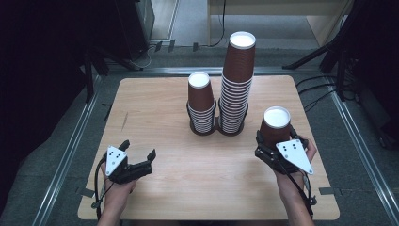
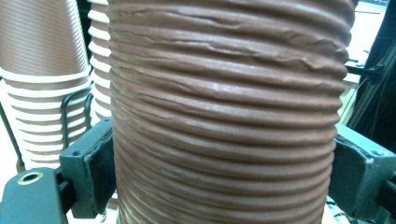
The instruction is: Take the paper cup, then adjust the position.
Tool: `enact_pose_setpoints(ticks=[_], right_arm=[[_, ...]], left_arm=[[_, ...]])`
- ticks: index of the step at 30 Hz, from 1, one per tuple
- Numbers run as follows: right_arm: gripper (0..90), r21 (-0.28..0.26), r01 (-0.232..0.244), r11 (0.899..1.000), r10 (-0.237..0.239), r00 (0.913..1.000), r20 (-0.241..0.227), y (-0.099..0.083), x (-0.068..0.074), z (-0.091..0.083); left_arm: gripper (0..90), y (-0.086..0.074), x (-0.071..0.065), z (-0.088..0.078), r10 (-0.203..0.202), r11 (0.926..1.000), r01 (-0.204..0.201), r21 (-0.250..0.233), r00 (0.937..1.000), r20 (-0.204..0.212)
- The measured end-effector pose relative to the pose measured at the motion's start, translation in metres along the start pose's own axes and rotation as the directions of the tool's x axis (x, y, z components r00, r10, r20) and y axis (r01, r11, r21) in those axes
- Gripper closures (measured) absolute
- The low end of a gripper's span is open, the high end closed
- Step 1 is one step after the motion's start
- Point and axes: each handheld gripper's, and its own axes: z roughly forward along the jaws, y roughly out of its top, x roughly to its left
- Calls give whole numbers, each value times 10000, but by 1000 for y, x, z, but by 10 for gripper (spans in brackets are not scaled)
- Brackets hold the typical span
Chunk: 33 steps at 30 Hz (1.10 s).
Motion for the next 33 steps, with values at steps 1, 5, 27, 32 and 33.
enact_pose_setpoints(ticks=[1, 5, 27, 32, 33], right_arm=[[113, 53, 81, 10000, -81, 10000, -47, -2, 3, 1], [111, 202, 514, 9985, -508, 9983, -283, -8, 14, 4], [110, 108, 1764, 9843, -1739, 9777, -1175, -17, 53, 5], [110, 168, 2266, 9738, -2228, 9669, -1243, -21, 62, 3], [110, 168, 2266, 9738, -2228, 9669, -1243, -21, 62, 3]], left_arm=[[9, 2, -2, -1, -61, 10000, 62, -59, 9998, 209], [9, 9, -9, -3, -151, 9996, 168, -235, 9972, 727], [10, 18, -50, 6, 144, 9999, -156, 36, 9738, 2270], [9, 21, -60, 5, 450, 9989, -477, 49, 9680, 2467], [9, 21, -60, 5, 450, 9989, -477, 49, 9680, 2467]])
